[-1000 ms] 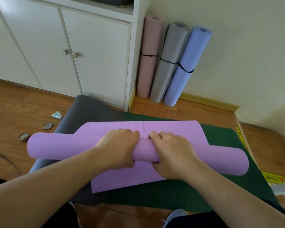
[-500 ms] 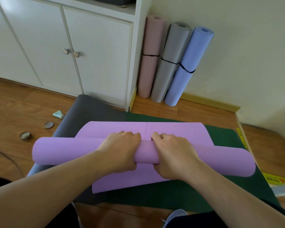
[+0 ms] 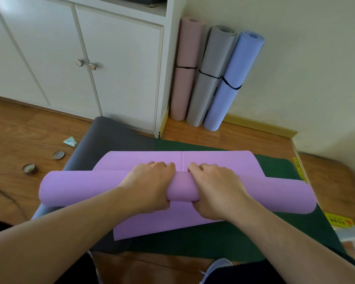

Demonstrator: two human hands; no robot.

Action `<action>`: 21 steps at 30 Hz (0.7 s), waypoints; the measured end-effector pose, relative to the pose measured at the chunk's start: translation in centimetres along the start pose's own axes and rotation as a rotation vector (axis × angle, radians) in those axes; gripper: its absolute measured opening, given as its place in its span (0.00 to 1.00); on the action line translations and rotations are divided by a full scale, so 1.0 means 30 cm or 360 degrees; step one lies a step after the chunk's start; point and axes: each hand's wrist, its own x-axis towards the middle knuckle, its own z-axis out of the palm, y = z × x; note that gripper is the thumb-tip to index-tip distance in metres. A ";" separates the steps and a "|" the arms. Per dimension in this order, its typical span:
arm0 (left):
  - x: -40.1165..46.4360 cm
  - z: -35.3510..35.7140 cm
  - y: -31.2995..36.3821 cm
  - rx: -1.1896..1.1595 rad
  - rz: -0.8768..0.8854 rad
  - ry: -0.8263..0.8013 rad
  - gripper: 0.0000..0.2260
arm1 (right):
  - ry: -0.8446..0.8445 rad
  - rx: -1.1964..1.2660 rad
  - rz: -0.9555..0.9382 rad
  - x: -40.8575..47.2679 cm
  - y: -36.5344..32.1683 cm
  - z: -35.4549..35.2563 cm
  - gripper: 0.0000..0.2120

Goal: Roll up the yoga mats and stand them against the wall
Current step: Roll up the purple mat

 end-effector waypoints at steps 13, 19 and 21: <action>-0.007 -0.002 0.011 0.0073 0.0089 0.0139 0.19 | -0.0097 -0.0010 0.0092 0.000 0.001 -0.027 0.19; 0.015 -0.044 -0.031 -0.0155 -0.0037 -0.0073 0.23 | 0.0017 -0.0168 -0.0011 0.001 -0.011 -0.023 0.36; 0.014 -0.048 -0.033 -0.0194 -0.0049 -0.0162 0.24 | -0.0032 -0.0193 0.0008 0.003 -0.016 -0.025 0.35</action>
